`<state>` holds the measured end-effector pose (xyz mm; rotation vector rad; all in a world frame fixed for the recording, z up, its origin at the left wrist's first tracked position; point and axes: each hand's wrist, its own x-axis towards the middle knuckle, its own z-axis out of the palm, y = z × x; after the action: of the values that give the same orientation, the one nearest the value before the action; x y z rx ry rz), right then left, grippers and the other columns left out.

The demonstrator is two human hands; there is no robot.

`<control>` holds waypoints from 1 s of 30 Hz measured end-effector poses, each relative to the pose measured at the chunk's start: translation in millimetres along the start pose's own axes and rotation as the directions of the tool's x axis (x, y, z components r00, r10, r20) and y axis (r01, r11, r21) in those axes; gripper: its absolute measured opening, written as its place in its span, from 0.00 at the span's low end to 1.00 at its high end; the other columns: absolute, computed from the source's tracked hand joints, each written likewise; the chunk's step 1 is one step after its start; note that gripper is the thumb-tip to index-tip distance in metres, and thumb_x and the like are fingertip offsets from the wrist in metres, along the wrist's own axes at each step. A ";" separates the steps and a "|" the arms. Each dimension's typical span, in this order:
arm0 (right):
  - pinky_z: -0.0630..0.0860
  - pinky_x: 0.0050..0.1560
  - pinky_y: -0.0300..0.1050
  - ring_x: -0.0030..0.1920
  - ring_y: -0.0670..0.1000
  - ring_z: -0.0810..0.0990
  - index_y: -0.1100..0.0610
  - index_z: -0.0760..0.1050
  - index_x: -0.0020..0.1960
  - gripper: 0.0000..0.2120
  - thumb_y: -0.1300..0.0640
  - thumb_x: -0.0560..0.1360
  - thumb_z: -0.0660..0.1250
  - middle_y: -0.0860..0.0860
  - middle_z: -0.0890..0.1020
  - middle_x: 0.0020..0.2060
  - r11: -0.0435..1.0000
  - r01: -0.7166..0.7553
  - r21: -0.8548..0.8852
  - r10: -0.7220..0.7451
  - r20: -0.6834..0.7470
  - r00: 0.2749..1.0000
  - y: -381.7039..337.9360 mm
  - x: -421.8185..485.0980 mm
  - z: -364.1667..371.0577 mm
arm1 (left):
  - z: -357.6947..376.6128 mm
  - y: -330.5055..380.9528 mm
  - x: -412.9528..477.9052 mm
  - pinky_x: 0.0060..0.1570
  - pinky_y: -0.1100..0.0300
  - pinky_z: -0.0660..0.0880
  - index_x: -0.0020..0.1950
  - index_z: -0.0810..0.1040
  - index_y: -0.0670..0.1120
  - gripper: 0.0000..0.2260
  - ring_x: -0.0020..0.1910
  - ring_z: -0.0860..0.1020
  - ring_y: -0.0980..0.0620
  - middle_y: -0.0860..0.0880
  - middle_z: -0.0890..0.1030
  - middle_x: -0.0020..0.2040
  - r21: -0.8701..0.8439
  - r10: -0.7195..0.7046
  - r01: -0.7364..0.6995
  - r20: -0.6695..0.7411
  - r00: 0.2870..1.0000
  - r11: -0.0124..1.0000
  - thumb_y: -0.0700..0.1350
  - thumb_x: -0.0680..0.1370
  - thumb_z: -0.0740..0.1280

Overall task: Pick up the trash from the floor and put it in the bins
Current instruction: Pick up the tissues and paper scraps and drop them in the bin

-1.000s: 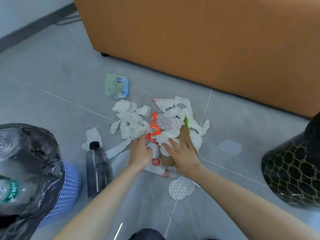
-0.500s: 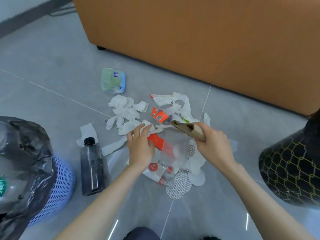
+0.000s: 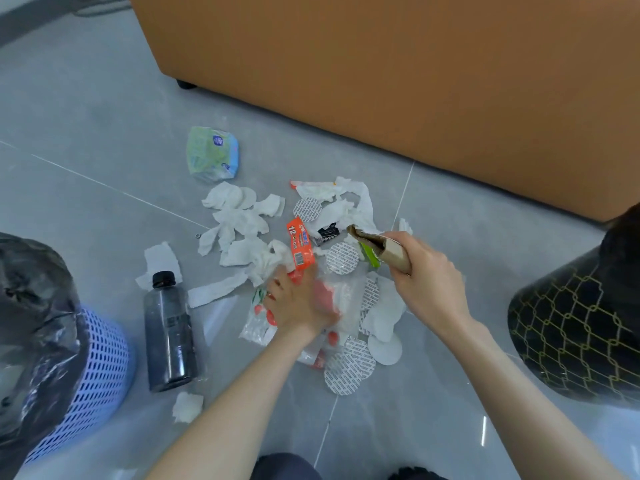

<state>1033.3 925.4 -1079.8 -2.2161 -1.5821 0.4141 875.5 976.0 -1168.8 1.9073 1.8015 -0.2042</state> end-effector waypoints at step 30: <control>0.73 0.41 0.42 0.50 0.50 0.80 0.47 0.76 0.58 0.29 0.67 0.61 0.70 0.41 0.80 0.57 0.895 0.375 -0.243 -0.428 -0.225 0.875 -30.4 -11.1 -61.3 | -122.8 -1.6 -39.9 0.46 0.57 0.73 0.64 0.70 0.56 0.23 0.54 0.78 0.45 0.51 0.80 0.54 -0.342 0.143 -0.183 -0.137 0.980 0.922 0.46 0.71 0.70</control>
<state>1032.0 915.2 -1011.3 -1.8893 -1.9259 -0.1685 841.4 996.1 -1045.9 1.8204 1.6041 0.2726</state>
